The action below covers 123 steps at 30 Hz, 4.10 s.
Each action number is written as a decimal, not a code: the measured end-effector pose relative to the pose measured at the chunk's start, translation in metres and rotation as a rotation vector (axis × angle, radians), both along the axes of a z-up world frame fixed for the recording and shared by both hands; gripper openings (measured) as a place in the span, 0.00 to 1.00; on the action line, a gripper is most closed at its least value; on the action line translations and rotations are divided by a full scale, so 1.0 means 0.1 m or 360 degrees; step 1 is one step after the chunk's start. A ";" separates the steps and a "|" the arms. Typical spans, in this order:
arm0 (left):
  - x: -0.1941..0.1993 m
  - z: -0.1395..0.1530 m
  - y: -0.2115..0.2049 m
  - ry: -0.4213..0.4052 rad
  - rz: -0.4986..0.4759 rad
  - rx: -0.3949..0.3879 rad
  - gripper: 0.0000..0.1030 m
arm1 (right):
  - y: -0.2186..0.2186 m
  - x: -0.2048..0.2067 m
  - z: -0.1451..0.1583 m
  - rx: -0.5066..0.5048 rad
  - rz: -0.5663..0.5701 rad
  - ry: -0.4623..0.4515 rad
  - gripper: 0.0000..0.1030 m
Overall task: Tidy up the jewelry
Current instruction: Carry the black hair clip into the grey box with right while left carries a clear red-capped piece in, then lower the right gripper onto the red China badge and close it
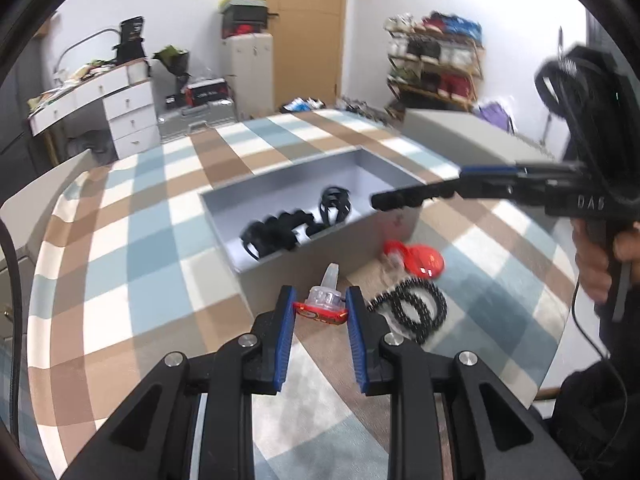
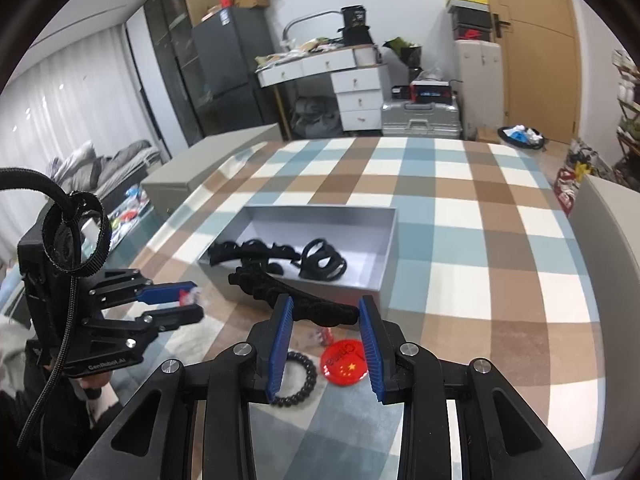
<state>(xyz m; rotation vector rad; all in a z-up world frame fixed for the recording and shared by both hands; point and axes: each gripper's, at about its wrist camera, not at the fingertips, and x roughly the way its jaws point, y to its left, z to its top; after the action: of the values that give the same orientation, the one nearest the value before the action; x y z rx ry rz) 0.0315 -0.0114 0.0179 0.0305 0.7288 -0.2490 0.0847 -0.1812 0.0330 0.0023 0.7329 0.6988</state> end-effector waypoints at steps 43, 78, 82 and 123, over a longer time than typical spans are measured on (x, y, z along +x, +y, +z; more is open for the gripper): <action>0.52 -0.04 0.08 -0.0042 0.0258 0.0110 0.19 | 0.19 0.37 -0.06 0.0124 -0.0245 -0.0061 0.31; 0.36 0.03 0.08 -0.0066 0.0236 0.0058 0.41 | 0.24 0.36 -0.10 0.0145 -0.0132 0.0025 0.56; 0.30 0.06 0.10 -0.0058 0.0250 0.0007 0.65 | 0.12 0.33 -0.05 0.0127 -0.0181 0.0011 0.77; 0.10 -0.20 -0.19 0.0147 0.0064 0.0118 0.99 | 0.13 0.19 -0.67 -0.0618 -0.0002 0.0156 0.99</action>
<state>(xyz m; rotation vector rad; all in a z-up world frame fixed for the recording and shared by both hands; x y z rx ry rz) 0.0416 -0.0307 -0.0026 0.0751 0.8295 -0.1860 0.1040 -0.1686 -0.0344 -0.3195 0.9536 0.5485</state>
